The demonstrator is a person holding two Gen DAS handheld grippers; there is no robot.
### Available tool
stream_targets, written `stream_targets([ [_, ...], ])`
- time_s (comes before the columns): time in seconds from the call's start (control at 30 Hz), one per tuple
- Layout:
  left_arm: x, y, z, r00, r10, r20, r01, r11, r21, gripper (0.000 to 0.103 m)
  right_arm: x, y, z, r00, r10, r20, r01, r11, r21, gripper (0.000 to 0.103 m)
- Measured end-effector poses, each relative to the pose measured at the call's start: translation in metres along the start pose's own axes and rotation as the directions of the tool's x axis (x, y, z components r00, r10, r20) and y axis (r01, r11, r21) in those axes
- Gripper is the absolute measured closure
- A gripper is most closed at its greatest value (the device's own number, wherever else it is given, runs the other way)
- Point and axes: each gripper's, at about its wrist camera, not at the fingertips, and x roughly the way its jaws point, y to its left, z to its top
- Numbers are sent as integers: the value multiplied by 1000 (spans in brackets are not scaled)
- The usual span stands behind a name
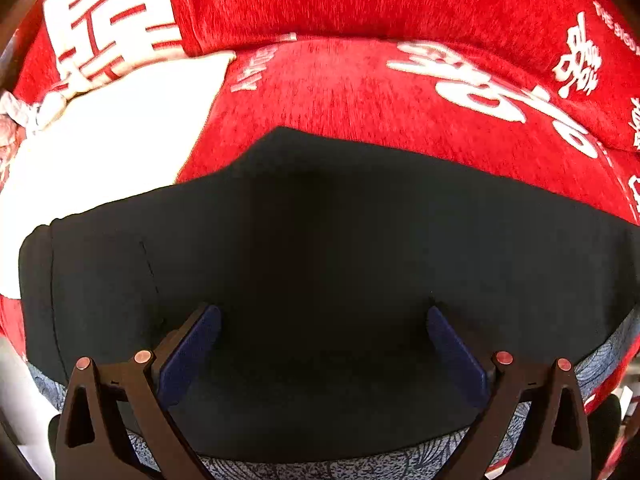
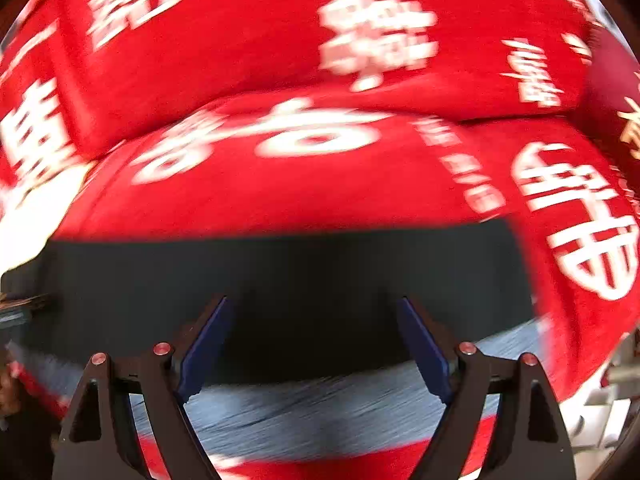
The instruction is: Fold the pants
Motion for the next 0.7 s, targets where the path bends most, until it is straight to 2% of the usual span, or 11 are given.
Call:
stream_targets([
  [0.07,-2,10,-3,1000,-13,-16,13,1000,-9,0,10,26,-16,1000,-13,-27,12,998,-60,15],
  [0.13,-4,26,-8,1000,-18,-15,18,1000,-18,0,14,32,-28,998,-60,7,61,993,-102,12],
  [0.2,-6,45,-15,998,-56,-13,56,998,-25,0,15,22,-31,998,-69,11,69,995,-72,2],
  [0.23,-9,50,-19,996,-93,-4,93,996,0,0,17,16,-32,998,-64,1,64,997,-48,0],
  [0.27,-12,50,-24,996,-87,2,87,996,26,0,18,11,-32,999,-48,2,48,998,-32,0],
  [0.33,-18,50,-33,999,39,22,-41,996,83,0,18,11,-31,998,-60,1,60,997,-52,0],
  [0.43,-40,67,-39,995,19,99,-26,997,72,0,14,19,-25,995,-99,-20,98,994,-42,0],
  [0.5,-44,92,-39,990,69,122,-71,997,14,0,16,27,-23,995,-99,-28,98,994,-43,0],
  [0.6,-25,132,-41,988,141,59,-137,988,-67,0,16,35,-25,991,-130,-29,128,990,-50,0],
  [0.63,-15,149,-43,993,113,31,-109,989,-96,0,16,37,-23,990,-136,-36,135,990,-39,0],
  [0.7,-11,173,-47,1000,-11,23,15,985,-172,0,14,39,-20,988,-146,-50,145,989,-25,0],
])
